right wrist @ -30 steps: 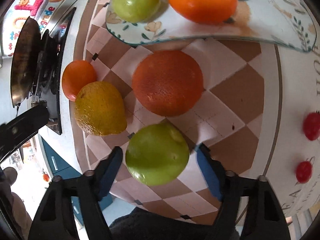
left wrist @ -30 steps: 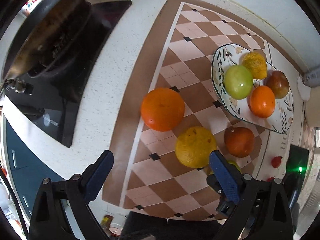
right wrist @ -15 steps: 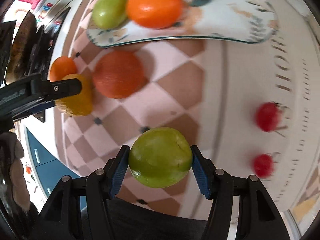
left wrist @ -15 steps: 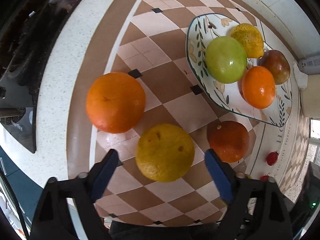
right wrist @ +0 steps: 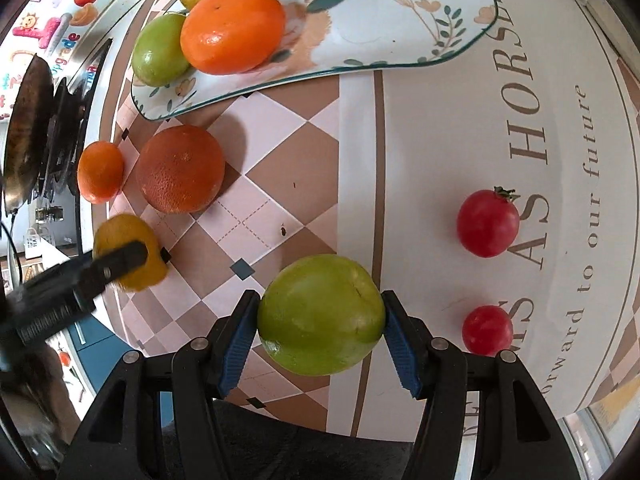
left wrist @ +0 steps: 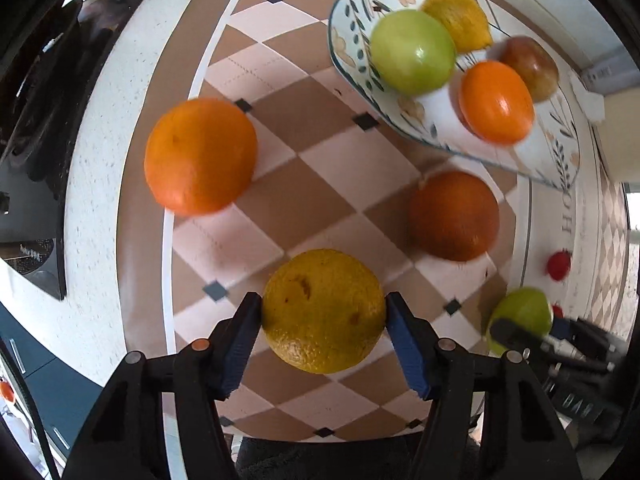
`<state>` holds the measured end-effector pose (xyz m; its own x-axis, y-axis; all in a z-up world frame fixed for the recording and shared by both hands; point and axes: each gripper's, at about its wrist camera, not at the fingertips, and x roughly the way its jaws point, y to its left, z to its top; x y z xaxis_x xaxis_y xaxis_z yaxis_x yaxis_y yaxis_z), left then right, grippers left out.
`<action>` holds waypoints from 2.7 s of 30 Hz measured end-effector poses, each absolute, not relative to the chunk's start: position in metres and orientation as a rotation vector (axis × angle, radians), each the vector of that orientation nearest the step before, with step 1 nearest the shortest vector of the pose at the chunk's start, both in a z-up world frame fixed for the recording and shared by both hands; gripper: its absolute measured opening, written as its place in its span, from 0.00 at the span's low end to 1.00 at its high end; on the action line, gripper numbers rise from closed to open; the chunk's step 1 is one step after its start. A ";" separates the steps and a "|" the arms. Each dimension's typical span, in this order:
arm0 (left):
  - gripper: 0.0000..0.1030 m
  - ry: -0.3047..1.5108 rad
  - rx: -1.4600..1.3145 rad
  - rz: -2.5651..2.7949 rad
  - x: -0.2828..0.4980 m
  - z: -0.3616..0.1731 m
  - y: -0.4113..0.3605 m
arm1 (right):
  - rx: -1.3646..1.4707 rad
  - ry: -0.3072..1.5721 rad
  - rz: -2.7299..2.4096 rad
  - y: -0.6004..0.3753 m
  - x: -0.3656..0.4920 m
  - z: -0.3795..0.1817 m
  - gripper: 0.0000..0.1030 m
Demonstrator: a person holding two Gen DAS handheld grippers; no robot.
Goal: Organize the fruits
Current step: 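Grasp a yellow lemon with left tool while right tool grasps a green apple, then place the lemon on the plate while right tool places the green apple there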
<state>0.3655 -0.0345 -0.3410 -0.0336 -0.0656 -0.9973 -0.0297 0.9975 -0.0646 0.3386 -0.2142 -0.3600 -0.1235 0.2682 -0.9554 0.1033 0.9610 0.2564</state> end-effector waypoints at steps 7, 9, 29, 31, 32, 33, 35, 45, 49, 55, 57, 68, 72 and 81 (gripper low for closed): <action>0.59 1.580 -0.053 -0.021 0.352 -0.340 -0.041 | 0.282 1.702 0.129 -0.222 0.336 -0.355 0.66; 0.59 1.564 -0.032 -0.022 0.353 -0.340 -0.046 | 0.281 1.699 0.129 -0.225 0.334 -0.354 0.66; 0.58 1.437 -0.166 -0.141 0.370 -0.257 -0.064 | 0.500 1.550 0.181 -0.263 0.336 -0.305 0.62; 0.58 1.417 -0.229 -0.188 0.380 -0.240 -0.073 | 0.599 1.519 0.187 -0.285 0.348 -0.295 0.62; 0.58 1.414 -0.255 -0.220 0.389 -0.233 -0.081 | 0.632 1.504 0.185 -0.294 0.357 -0.291 0.62; 0.58 1.414 -0.276 -0.240 0.398 -0.229 -0.089 | 0.666 1.485 0.180 -0.307 0.369 -0.287 0.62; 0.58 1.417 -0.317 -0.259 0.421 -0.230 -0.103 | 0.689 1.465 0.169 -0.321 0.389 -0.284 0.62; 0.58 1.543 -0.466 -0.163 0.482 -0.294 -0.138 | 0.580 1.491 0.155 -0.349 0.486 -0.305 0.62; 0.58 1.564 -0.446 -0.151 0.492 -0.304 -0.148 | 0.522 1.509 0.170 -0.346 0.498 -0.311 0.62; 0.59 1.597 -0.448 -0.133 0.497 -0.308 -0.150 | 0.488 1.541 0.172 -0.334 0.506 -0.318 0.63; 0.59 1.609 -0.444 -0.131 0.498 -0.309 -0.152 | 0.486 1.550 0.167 -0.333 0.507 -0.320 0.69; 0.83 1.573 -0.336 -0.133 0.500 -0.298 -0.158 | 0.486 1.523 0.127 -0.336 0.498 -0.306 0.84; 0.83 1.518 -0.241 -0.096 0.494 -0.284 -0.145 | 0.451 1.488 0.093 -0.335 0.486 -0.293 0.86; 0.83 1.393 0.009 0.025 0.472 -0.267 -0.106 | 0.226 1.404 0.005 -0.305 0.446 -0.263 0.88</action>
<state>0.4722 -0.1062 -0.2672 0.1770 0.0229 -0.9839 -0.0121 0.9997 0.0211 0.4462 -0.3045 -0.2626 0.1699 0.1376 -0.9758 0.1301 0.9784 0.1606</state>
